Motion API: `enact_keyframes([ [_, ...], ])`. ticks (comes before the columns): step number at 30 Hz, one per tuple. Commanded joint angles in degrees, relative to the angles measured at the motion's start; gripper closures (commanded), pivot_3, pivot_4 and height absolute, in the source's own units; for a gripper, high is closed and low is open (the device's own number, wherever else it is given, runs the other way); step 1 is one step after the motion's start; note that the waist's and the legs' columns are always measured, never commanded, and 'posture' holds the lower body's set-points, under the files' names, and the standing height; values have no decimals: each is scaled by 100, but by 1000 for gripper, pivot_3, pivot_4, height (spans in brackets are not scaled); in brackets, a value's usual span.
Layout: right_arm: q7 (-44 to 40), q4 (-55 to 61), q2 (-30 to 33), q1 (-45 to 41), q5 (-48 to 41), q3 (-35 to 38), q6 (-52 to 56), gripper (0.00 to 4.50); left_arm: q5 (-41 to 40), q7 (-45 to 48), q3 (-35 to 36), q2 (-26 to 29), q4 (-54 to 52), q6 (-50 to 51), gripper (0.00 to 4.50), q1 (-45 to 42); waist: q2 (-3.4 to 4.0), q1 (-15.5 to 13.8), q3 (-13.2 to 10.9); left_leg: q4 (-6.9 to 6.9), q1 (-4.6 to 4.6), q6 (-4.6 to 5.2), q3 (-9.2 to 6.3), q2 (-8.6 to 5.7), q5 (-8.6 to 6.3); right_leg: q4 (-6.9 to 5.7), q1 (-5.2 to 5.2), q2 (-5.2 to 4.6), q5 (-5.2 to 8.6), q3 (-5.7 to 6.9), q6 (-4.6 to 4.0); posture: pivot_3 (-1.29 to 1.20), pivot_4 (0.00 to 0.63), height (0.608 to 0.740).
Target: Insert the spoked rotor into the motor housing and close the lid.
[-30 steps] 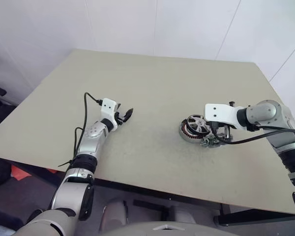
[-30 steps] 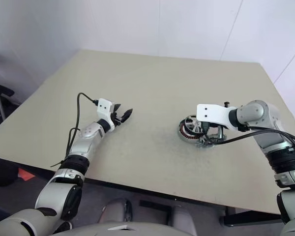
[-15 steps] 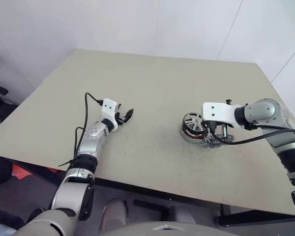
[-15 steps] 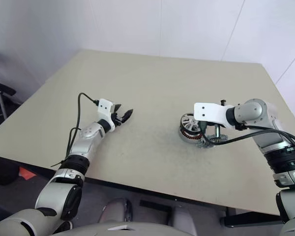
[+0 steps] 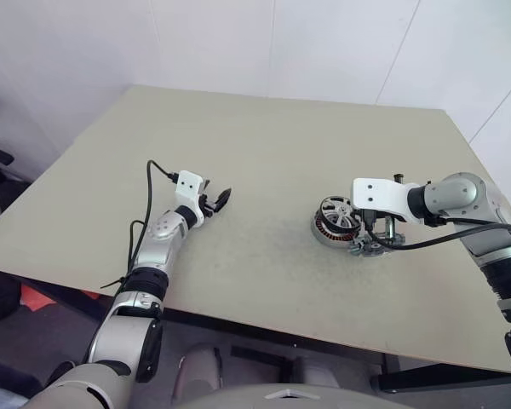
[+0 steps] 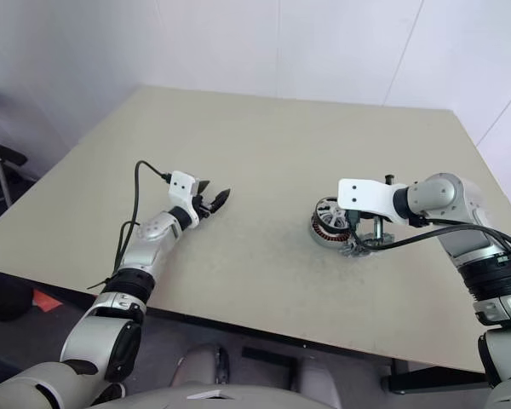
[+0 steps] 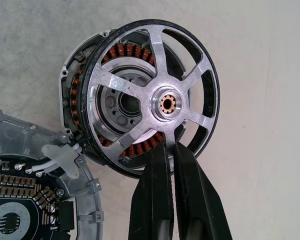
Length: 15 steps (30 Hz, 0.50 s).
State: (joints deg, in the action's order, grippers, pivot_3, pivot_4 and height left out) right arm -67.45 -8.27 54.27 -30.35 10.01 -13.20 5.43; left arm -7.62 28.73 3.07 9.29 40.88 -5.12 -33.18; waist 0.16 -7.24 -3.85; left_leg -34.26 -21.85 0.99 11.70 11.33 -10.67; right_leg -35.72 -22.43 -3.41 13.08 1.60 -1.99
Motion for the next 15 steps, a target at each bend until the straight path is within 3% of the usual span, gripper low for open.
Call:
enact_keyframes([
  [1, 39, 175, 16, 12, -62, 127, -33, 4447, 11, 39, 1, 46, -48, -128, 808, -108, 0, -1, 0, 0, 0, 0, 0, 0, 0, 0, 0, 0, 0, 0, 0, 0, 0, 740],
  [15, 82, 9, -87, 44, -6, 65, -10, 4447, 10, 39, 0, 60, -28, -139, 808, -111, 0, -1, 0, 0, 0, 0, 0, 0, 0, 0, 1, 0, 0, 0, 0, 0, 0, 740],
])
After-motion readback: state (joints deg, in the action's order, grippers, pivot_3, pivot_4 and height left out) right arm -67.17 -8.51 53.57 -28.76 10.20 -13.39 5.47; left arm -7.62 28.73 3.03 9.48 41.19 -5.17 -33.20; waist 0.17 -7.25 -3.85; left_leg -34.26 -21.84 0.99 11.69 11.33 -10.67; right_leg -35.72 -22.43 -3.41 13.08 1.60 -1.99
